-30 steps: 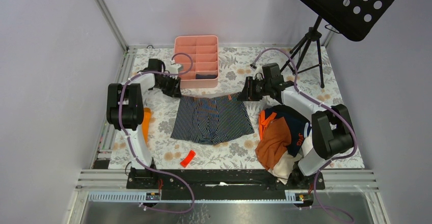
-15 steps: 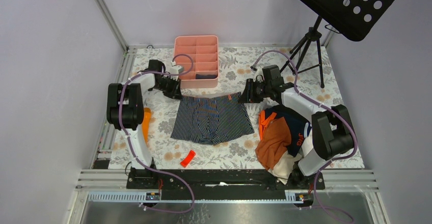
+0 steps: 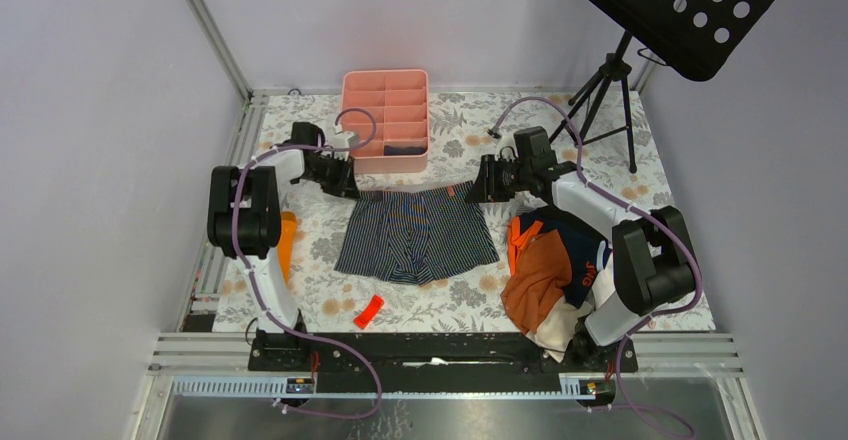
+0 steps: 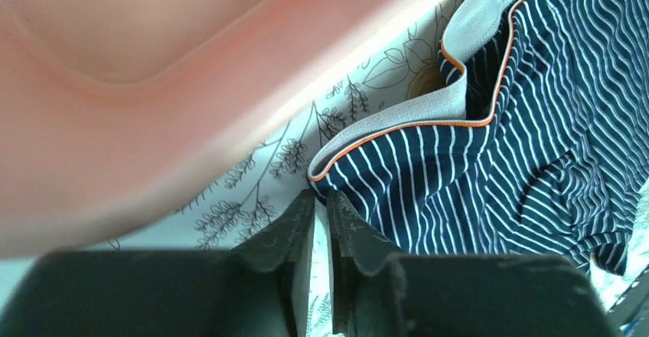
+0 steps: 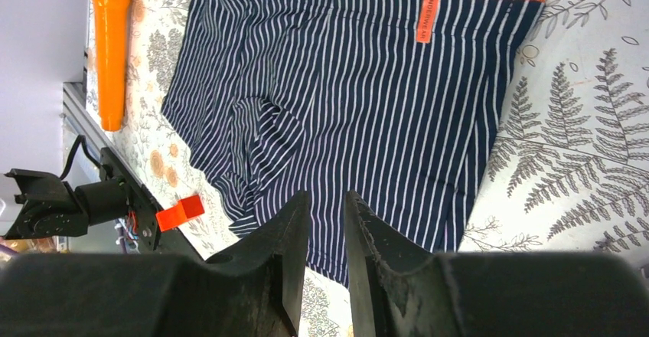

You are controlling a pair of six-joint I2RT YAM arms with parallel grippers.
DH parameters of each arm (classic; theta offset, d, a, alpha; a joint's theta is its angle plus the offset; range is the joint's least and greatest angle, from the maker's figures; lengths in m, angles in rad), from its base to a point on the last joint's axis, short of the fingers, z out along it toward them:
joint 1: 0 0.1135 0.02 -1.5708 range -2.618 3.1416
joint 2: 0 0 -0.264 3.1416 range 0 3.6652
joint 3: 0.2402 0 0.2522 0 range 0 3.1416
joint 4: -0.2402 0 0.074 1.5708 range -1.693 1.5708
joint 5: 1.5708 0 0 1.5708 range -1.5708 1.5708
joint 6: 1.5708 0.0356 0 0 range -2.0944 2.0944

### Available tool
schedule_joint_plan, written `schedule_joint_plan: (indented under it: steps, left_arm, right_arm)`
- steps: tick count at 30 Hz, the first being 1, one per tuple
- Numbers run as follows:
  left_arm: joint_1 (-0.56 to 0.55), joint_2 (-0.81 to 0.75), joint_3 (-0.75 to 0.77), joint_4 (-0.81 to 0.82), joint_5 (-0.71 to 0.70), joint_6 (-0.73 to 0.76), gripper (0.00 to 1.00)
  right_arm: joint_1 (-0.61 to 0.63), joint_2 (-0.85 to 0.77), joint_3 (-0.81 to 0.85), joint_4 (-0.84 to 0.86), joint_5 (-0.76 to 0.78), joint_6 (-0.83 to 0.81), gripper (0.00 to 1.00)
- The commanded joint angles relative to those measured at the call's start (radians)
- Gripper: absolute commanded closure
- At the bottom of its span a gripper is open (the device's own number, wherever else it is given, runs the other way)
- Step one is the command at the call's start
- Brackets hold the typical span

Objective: Roll the underwear
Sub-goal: Fold the underwear at the center of the board.

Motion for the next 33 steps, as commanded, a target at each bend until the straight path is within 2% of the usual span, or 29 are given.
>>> schedule_joint_plan:
  steps: [1, 3, 7, 14, 19, 26, 30, 33]
  left_arm:
    - [-0.002, -0.1, -0.056, 0.094, -0.053, -0.074, 0.66]
    - [-0.002, -0.127, -0.08, 0.138, -0.08, -0.072, 0.55]
    - [0.0, -0.106, -0.065, 0.161, -0.051, -0.048, 0.52]
    - [0.0, -0.003, 0.023, 0.133, -0.008, -0.029, 0.63]
    - [0.001, 0.045, 0.061, 0.053, 0.034, 0.032, 0.71]
    - [0.002, 0.044, 0.049, 0.026, 0.047, 0.041, 0.9]
    - [0.011, 0.003, 0.037, 0.02, 0.017, 0.021, 0.99]
    - [0.012, -0.033, 0.022, 0.021, 0.011, 0.005, 1.0]
  right_arm:
    - [0.015, -0.007, 0.05, 0.004, -0.035, -0.013, 0.69]
    - [0.015, -0.009, 0.051, 0.001, -0.035, -0.013, 0.69]
    - [0.015, -0.02, 0.053, -0.03, -0.029, -0.03, 0.69]
    - [0.015, -0.054, 0.05, -0.083, -0.002, -0.063, 0.69]
    - [0.015, -0.074, 0.03, -0.091, 0.017, -0.073, 0.68]
    - [0.018, -0.065, 0.027, -0.084, -0.003, -0.095, 0.7]
    - [0.103, -0.03, 0.097, -0.115, -0.025, -0.237, 0.74]
    - [0.215, 0.009, 0.172, -0.136, -0.04, -0.385, 0.76]
